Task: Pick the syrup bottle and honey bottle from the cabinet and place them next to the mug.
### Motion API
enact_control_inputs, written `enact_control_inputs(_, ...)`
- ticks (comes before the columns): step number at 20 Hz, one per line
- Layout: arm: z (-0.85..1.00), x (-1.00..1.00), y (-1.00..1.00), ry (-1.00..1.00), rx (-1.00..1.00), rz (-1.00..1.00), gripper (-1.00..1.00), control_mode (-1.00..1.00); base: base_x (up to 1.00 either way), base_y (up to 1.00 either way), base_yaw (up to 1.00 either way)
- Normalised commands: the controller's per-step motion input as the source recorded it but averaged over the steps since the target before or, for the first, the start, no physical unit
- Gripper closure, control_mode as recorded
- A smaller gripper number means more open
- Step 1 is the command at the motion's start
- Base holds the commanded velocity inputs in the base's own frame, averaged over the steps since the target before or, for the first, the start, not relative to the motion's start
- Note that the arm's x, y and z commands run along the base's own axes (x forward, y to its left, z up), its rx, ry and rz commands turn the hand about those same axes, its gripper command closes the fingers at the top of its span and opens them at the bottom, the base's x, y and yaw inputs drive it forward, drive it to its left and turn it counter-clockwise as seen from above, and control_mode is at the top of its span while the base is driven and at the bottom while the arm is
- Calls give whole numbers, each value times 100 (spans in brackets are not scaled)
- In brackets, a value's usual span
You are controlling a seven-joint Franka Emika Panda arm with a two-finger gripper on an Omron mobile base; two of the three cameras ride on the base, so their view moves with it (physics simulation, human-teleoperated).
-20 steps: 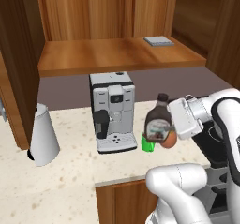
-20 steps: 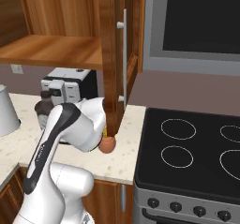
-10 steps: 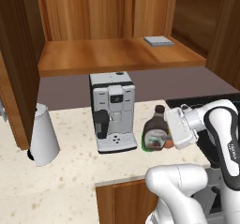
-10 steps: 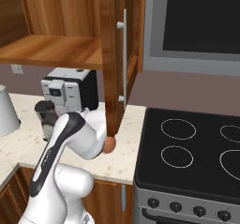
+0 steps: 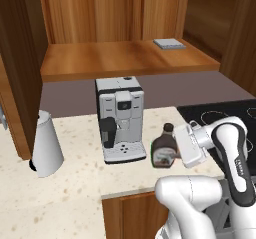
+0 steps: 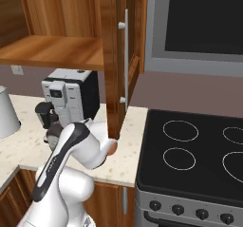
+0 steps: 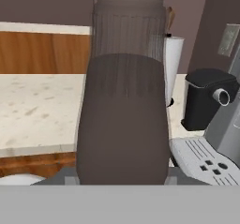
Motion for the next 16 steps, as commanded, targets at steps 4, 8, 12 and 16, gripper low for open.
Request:
enact_control_inputs(4, -32, 12, -19, -6, 0, 4, 100, -100, 0, 0, 0)
enact_control_inputs(8, -22, 8, -18, -5, 0, 4, 100, -100, 0, 0, 0)
enact_control_inputs(12, -16, 0, -9, -2, 0, 3, 100, -100, 0, 0, 0)
enact_control_inputs(16, -15, 0, -6, 0, 0, 3, 100, -100, 0, 0, 0)
